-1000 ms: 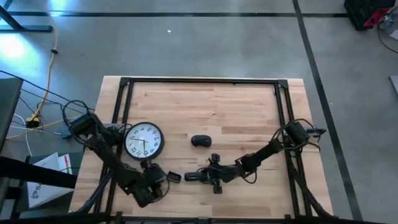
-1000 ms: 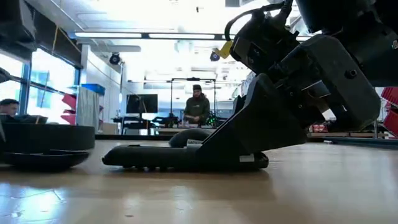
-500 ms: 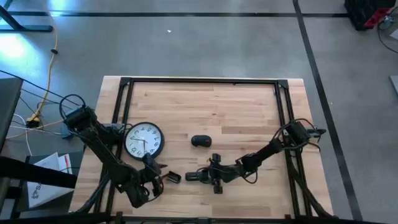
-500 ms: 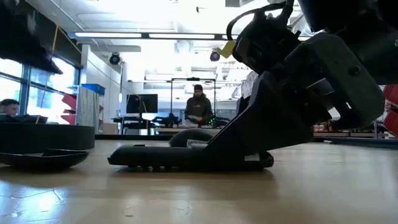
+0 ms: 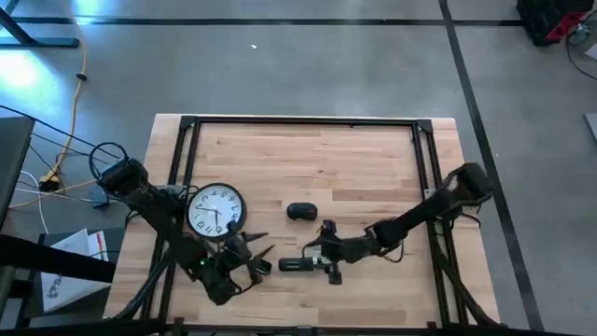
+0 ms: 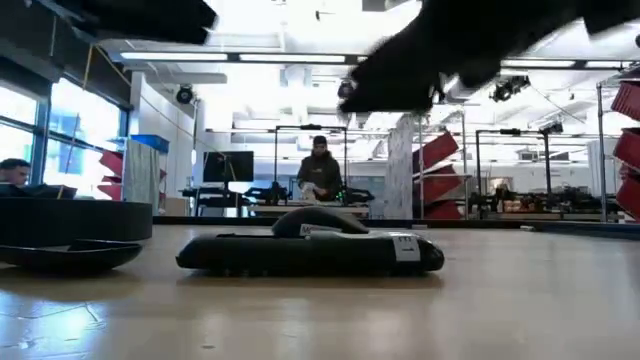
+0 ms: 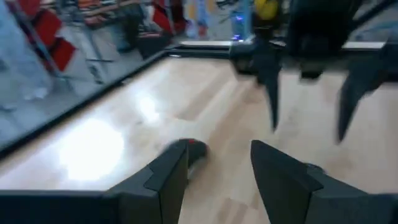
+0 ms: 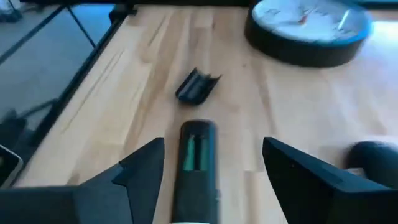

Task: Insert battery
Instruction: Insert the left silver battery into the black remote

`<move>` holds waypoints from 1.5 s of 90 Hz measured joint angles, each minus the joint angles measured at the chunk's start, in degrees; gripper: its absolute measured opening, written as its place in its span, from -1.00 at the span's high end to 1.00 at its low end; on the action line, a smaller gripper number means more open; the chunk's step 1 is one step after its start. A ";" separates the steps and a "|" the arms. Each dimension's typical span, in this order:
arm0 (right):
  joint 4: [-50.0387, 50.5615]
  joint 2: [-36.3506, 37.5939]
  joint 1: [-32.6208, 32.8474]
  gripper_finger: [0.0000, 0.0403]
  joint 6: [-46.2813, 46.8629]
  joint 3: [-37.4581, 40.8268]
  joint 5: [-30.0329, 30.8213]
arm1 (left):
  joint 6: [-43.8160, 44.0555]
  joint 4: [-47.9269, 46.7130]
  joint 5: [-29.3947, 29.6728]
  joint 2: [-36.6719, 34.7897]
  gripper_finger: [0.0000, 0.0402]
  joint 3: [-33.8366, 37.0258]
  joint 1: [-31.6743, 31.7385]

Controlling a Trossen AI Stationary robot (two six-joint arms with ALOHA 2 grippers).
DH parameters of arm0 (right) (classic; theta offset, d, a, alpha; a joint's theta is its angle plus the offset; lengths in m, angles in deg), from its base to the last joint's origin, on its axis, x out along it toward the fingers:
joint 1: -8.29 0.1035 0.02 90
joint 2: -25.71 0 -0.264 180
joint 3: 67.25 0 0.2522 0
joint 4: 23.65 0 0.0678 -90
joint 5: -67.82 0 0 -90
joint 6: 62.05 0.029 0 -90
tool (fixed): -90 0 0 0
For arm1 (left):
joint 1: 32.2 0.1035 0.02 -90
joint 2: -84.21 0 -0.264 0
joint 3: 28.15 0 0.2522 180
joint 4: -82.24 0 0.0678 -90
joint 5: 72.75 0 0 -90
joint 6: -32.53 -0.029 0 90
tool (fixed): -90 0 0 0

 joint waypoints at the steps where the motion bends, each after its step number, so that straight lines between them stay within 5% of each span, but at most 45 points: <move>1: 1.00 0.91 -0.34 -0.19 0.21 -0.01 0.35 | -0.05 -0.01 -0.04 0.00 0.22 -0.01 0.34; 21: 23.63 13.74 -10.68 -0.19 7.85 -0.06 9.82 | -2.11 1.95 -2.03 0.00 0.22 0.01 9.18; 43: 39.65 14.24 -26.28 -0.19 20.66 -0.08 22.05 | -13.59 10.01 -14.07 0.01 0.22 0.01 18.80; 68: 36.53 5.87 -46.26 -0.20 23.67 -0.08 19.41 | -18.39 10.77 -17.92 0.00 0.22 0.01 22.67; 92: 21.86 -4.17 -61.29 -0.39 20.75 -0.13 5.40 | -22.65 14.39 -22.52 0.02 0.22 0.01 23.69; 135: 22.81 -14.03 -68.97 -0.53 20.88 -7.90 0.96 | -21.45 12.82 -22.62 0.02 0.22 0.01 23.69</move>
